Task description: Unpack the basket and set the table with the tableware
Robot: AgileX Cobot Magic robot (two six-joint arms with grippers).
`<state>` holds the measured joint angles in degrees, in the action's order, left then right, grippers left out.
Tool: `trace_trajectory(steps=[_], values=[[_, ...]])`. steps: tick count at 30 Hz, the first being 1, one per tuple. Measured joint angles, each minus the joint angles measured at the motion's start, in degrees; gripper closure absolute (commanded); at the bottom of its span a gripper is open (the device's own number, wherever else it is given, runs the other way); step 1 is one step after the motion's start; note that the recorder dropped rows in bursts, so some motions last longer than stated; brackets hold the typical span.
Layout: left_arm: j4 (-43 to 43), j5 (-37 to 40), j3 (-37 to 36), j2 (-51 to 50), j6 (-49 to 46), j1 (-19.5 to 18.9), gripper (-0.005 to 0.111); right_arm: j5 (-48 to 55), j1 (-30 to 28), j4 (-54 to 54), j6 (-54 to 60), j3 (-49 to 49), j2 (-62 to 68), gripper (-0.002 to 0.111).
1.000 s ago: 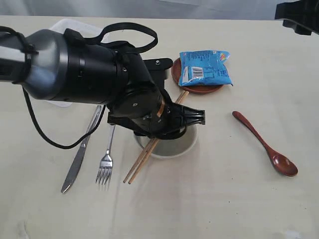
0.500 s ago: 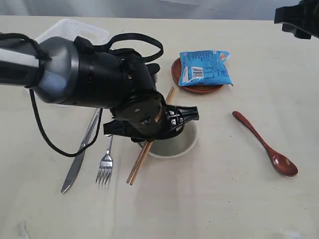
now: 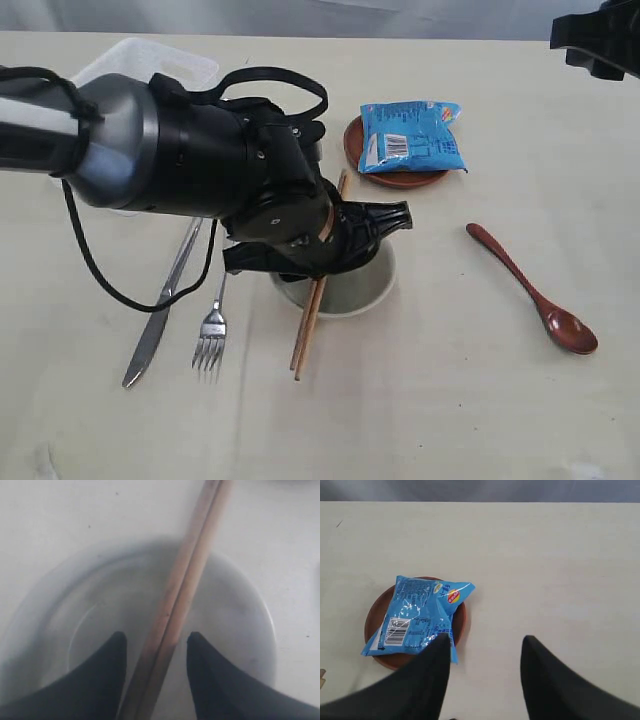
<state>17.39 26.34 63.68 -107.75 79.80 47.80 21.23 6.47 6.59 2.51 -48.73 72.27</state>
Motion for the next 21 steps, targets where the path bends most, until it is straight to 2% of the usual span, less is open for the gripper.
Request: trace_trajectory(steps=[7,16,21], values=[[1.4,-2.27,0.0,-0.32,3.77,0.0,0.069,0.12,0.0,0.0,0.0,0.0,0.0,0.064],[8.98,0.87,0.0,-0.42,15.78,0.0,0.069,1.24,0.0,0.0,0.0,0.0,0.0,0.064],[9.37,1.1,0.0,-0.42,17.67,0.0,0.068,1.64,0.0,0.0,0.0,0.0,0.0,0.064]])
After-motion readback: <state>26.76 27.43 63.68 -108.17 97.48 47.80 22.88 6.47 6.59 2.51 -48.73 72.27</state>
